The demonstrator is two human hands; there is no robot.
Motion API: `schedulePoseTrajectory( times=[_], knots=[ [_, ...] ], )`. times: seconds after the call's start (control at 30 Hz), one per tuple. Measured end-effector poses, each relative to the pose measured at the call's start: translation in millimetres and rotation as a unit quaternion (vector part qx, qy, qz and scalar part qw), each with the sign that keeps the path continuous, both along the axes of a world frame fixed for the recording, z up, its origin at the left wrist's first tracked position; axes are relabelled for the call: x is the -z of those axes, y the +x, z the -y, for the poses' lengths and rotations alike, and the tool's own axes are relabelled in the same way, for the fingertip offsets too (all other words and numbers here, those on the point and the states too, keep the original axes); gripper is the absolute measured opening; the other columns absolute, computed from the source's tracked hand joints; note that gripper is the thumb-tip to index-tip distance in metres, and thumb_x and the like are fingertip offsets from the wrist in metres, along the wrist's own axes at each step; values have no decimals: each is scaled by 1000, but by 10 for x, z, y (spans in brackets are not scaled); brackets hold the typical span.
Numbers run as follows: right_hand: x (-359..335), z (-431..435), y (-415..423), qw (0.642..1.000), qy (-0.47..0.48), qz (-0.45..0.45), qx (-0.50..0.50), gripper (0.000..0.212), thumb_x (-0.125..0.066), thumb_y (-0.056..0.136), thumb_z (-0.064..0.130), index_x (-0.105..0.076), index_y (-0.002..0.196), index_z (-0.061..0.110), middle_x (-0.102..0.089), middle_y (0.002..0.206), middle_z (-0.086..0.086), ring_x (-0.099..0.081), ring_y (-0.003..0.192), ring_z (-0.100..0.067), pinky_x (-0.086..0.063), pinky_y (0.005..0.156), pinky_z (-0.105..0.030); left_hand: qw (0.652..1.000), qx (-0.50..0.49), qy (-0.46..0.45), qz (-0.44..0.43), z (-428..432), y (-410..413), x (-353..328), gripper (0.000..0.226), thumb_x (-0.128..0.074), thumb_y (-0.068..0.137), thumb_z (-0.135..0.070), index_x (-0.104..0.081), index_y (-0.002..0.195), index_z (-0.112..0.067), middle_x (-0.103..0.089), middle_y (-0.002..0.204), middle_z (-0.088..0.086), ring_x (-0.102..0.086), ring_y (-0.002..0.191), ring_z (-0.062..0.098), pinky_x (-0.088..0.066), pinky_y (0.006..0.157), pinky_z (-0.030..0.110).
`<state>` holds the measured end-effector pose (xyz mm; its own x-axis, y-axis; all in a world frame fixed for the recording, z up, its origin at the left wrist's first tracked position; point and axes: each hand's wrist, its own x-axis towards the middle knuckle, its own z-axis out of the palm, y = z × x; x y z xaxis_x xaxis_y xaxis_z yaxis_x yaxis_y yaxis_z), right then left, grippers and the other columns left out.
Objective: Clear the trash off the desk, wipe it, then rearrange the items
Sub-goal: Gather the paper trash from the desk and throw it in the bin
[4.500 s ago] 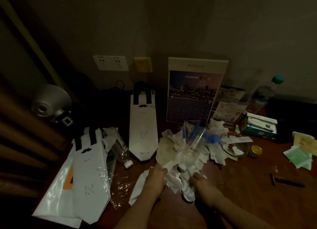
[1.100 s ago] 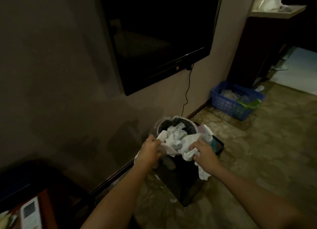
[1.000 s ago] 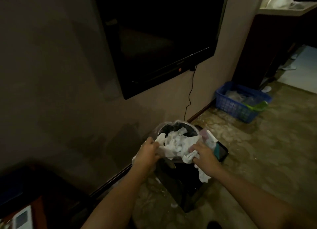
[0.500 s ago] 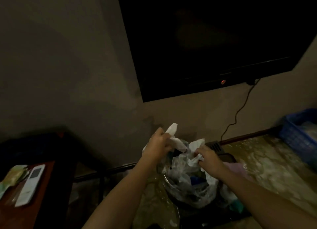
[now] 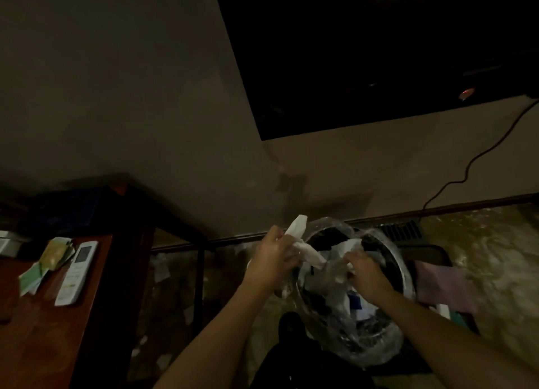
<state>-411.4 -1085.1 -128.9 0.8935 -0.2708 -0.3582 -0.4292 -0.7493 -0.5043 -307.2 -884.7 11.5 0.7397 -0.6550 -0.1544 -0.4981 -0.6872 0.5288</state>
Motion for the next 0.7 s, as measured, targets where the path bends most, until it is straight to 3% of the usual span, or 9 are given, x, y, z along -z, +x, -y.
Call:
schedulePoseTrajectory(
  times=[0.13, 0.3, 0.4, 0.5, 0.57, 0.63, 0.7],
  knots=[
    [290, 53, -36, 990, -43, -126, -44, 45, -53, 93, 12, -41, 136, 14, -29, 147, -14, -43, 128, -31, -43, 100, -38, 999, 7, 15, -28, 34, 30, 145, 34, -64, 89, -19, -60, 122, -15, -42, 120, 3, -51, 104, 20, -50, 89, 31],
    [399, 37, -174, 967, -66, -235, -77, 47, -55, 92, 22, -45, 136, 9, -44, 140, -17, -47, 124, -33, -41, 104, -38, 999, 4, -16, -31, 69, 28, 86, 33, -65, 88, -18, -61, 120, -13, -41, 114, -2, -51, 102, 18, -50, 90, 31],
    [317, 45, -211, 973, -70, -207, -76, 61, -50, 95, 26, -24, 150, 18, -23, 153, -15, -27, 138, -34, -29, 109, -38, 998, 12, -56, -23, 129, -57, -69, 34, -68, 86, -18, -62, 119, -14, -38, 107, -6, -49, 96, 13, -44, 85, 17],
    [162, 58, -174, 971, -60, -220, -72, 68, -45, 96, 23, -7, 152, 24, -4, 157, -15, -13, 143, -38, -27, 113, -42, 996, 41, -85, 0, 265, -154, -243, 34, -72, 83, -20, -64, 117, -16, -42, 107, -5, -48, 93, 9, -34, 78, 3],
    [85, 66, -206, 976, -46, -205, -60, 65, -47, 95, 22, -13, 151, 23, -5, 157, -17, -12, 143, -40, -22, 116, -42, 992, 50, -112, 7, 394, -202, -371, 35, -73, 82, -18, -65, 115, -15, -43, 105, -4, -47, 90, 7, -33, 75, -1],
    [173, 171, -230, 980, -117, -140, -79, 60, -43, 90, 45, -32, 142, 18, -16, 152, -24, -16, 137, -48, -6, 119, -38, 988, 60, -144, 13, 535, -246, -478, 34, -75, 80, -15, -67, 114, -14, -42, 101, -5, -46, 86, 5, -34, 77, 0],
    [460, 327, -299, 977, -163, -74, -115, 63, -13, 85, 64, -33, 135, 31, -8, 156, -22, -3, 141, -44, 10, 116, -24, 982, 74, -172, 26, 657, -288, -533, 34, -76, 78, -13, -69, 112, -13, -42, 99, -5, -47, 84, 5, -40, 79, 5]
  ],
)
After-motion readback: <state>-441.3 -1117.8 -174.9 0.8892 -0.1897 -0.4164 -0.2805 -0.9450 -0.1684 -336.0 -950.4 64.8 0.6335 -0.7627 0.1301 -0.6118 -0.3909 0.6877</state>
